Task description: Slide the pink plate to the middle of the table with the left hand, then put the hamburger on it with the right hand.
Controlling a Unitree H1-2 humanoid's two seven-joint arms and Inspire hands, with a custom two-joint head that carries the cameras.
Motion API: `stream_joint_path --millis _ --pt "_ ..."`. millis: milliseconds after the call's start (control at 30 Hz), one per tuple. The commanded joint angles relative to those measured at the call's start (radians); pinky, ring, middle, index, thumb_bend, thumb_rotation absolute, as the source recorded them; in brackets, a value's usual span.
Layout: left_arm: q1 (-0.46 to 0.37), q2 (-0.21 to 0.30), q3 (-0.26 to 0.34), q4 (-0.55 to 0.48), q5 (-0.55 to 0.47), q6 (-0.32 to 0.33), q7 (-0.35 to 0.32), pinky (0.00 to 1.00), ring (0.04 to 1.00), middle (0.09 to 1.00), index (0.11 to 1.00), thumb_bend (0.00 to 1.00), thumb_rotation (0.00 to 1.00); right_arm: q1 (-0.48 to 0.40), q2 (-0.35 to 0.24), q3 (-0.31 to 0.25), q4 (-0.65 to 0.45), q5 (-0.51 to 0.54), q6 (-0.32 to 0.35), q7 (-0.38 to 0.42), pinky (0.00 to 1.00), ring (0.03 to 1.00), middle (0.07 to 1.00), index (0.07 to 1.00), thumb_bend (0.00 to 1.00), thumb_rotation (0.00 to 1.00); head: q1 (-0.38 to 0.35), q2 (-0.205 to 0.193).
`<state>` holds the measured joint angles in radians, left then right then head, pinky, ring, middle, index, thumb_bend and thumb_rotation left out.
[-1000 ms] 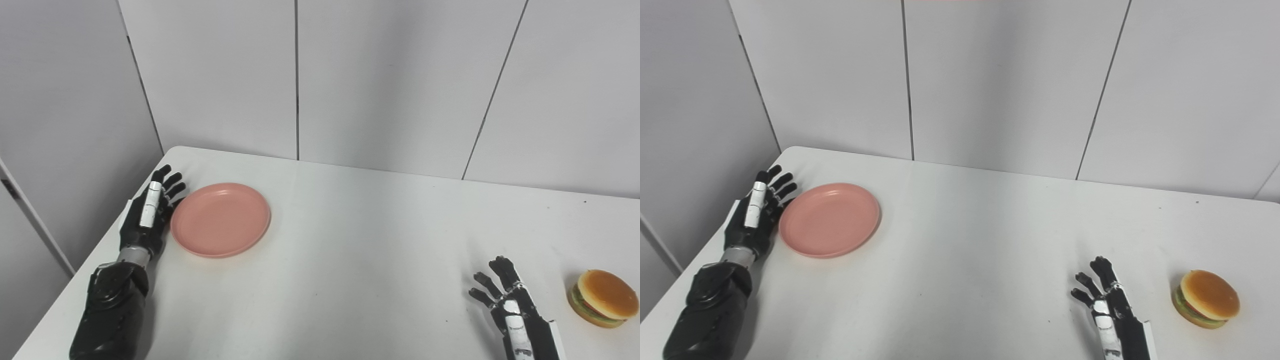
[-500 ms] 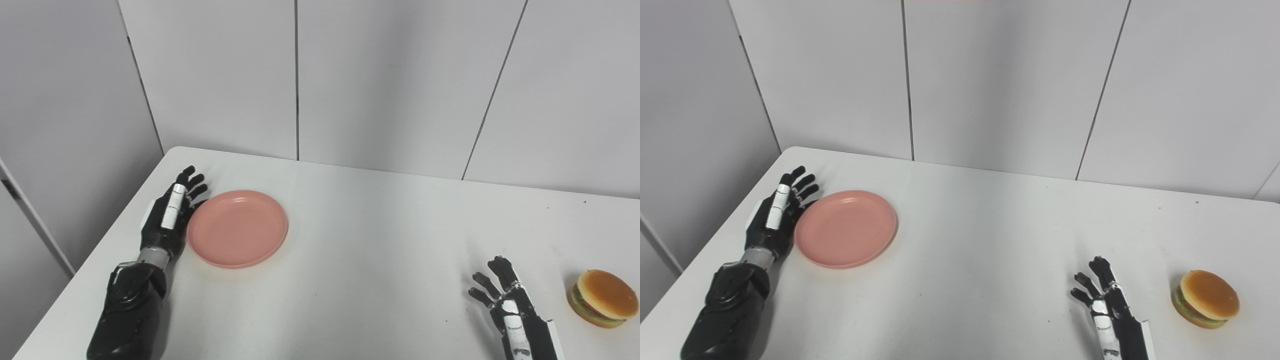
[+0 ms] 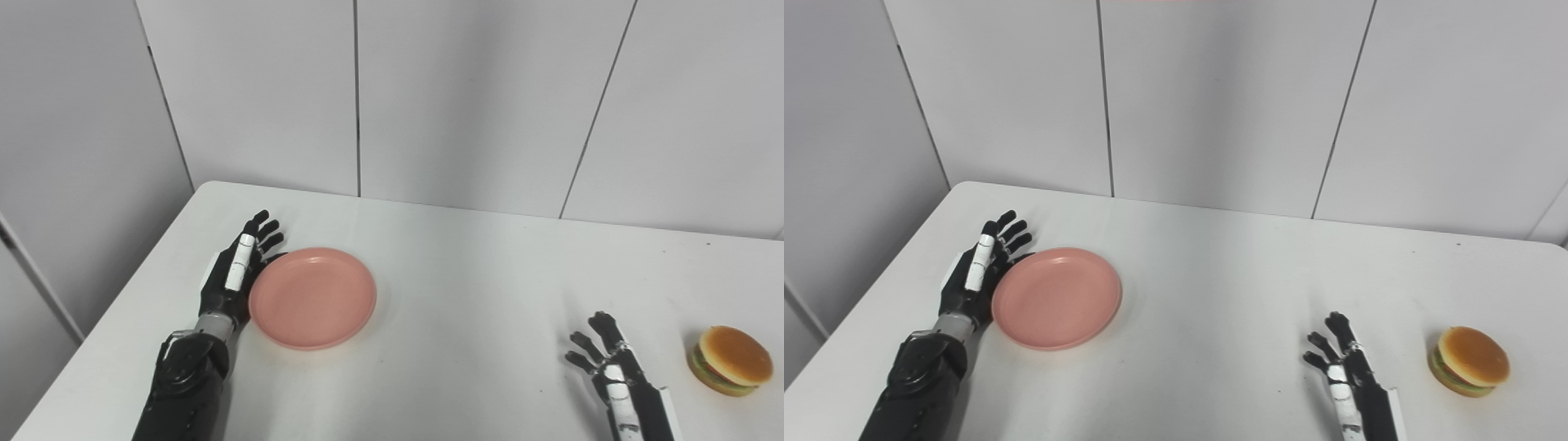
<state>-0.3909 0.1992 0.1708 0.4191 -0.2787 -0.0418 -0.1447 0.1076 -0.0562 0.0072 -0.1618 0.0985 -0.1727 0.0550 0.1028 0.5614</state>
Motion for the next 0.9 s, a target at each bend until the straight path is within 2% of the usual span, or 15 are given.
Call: stream_joint_path --millis 0,167,533,700,867 --pt "0.01 -0.01 -0.011 -0.024 0.003 0.039 -0.003 0.73 0.898 0.916 0.896 0.9 0.82 0.039 0.024 0.015 0.017 0.004 -0.019 0.006 0.78 0.846 0.933 0.907 0.74 0.86 -0.003 0.003" --pt "0.038 -0.036 -0.031 -0.068 0.026 0.052 0.014 0.69 0.879 0.904 0.896 0.89 0.82 0.04 0.029 0.017 0.014 -0.004 -0.019 0.001 0.77 0.838 0.926 0.903 0.75 0.86 -0.024 0.009" --pt "0.091 -0.096 -0.073 -0.123 0.059 0.076 0.025 0.68 0.9 0.918 0.908 0.87 0.84 0.041 0.043 0.033 0.002 -0.02 -0.014 -0.004 0.77 0.836 0.93 0.9 0.74 0.86 -0.078 0.018" --pt "0.108 -0.136 -0.077 -0.144 0.051 0.11 0.044 0.66 0.877 0.892 0.892 0.89 0.8 0.042 0.054 0.041 -0.005 -0.03 -0.011 -0.012 0.76 0.829 0.928 0.894 0.71 0.86 -0.105 0.027" --pt "0.118 -0.183 -0.072 -0.163 0.053 0.116 0.077 0.66 0.86 0.869 0.87 0.9 0.77 0.04 0.064 0.055 -0.013 -0.05 -0.003 -0.024 0.75 0.826 0.929 0.898 0.71 0.87 -0.133 0.032"
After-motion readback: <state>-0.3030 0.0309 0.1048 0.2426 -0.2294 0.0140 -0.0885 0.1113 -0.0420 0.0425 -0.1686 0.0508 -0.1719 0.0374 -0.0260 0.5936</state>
